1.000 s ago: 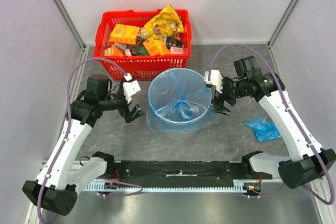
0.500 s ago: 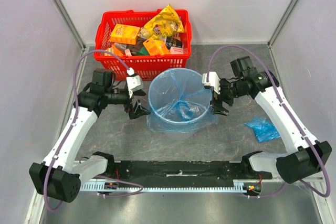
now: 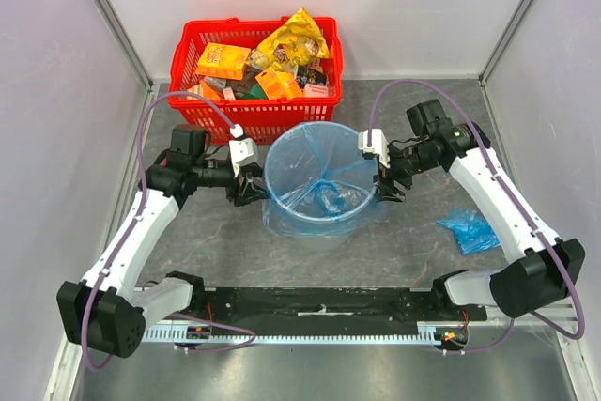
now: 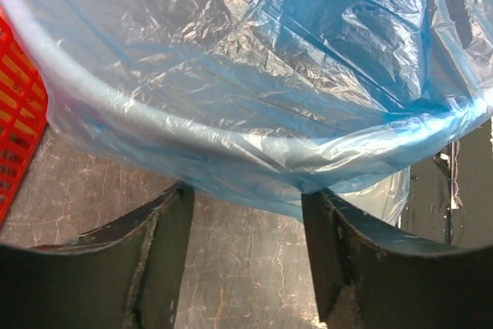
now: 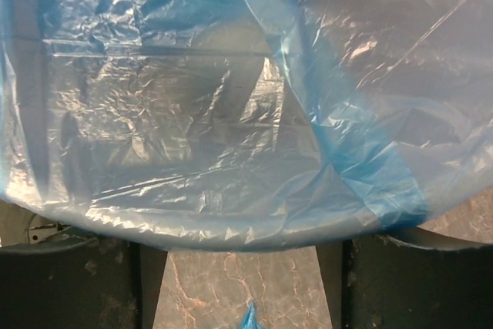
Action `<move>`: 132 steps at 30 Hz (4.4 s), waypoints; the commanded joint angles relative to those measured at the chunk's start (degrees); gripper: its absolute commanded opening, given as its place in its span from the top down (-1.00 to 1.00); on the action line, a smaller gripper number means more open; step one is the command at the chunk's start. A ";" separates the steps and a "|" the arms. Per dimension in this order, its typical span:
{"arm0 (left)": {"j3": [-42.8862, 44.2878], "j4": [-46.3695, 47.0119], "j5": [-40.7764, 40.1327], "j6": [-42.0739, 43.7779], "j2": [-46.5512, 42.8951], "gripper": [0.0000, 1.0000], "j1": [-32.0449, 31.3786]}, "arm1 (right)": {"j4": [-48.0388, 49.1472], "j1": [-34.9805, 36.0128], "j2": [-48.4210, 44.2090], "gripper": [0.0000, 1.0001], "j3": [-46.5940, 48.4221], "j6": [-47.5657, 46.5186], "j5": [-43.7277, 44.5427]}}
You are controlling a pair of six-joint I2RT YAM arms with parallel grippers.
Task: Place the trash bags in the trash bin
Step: Place the trash bag in the trash bin.
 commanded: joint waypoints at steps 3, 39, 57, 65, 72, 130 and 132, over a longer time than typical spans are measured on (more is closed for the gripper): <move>-0.42 2.57 5.27 1.09 1.06 -0.03 0.38 | 0.28 -0.29 0.90 -0.09 -0.33 -1.31 -3.13; -10.70 9.77 -5.80 -0.76 -1.92 0.96 0.29 | 12.05 -8.37 -2.18 1.00 -14.13 2.55 -7.17; -16.15 13.38 -9.75 -0.14 -2.27 0.97 0.29 | 16.19 -9.16 -0.77 1.00 -18.35 6.68 -5.06; -18.52 13.73 -12.74 1.26 -2.89 0.96 0.29 | 18.21 -9.17 0.28 1.00 -20.11 7.21 -1.64; -21.25 16.10 -16.08 0.04 -4.29 0.97 0.20 | 20.41 -9.17 2.13 1.00 -21.34 8.18 1.09; -26.61 17.86 -33.39 0.65 3.96 0.96 -7.44 | 23.31 -14.97 16.10 1.00 -22.92 10.55 -2.25; -26.44 17.86 -34.36 0.30 4.75 0.96 -7.88 | 23.40 -14.88 16.37 1.00 -23.01 10.64 -1.81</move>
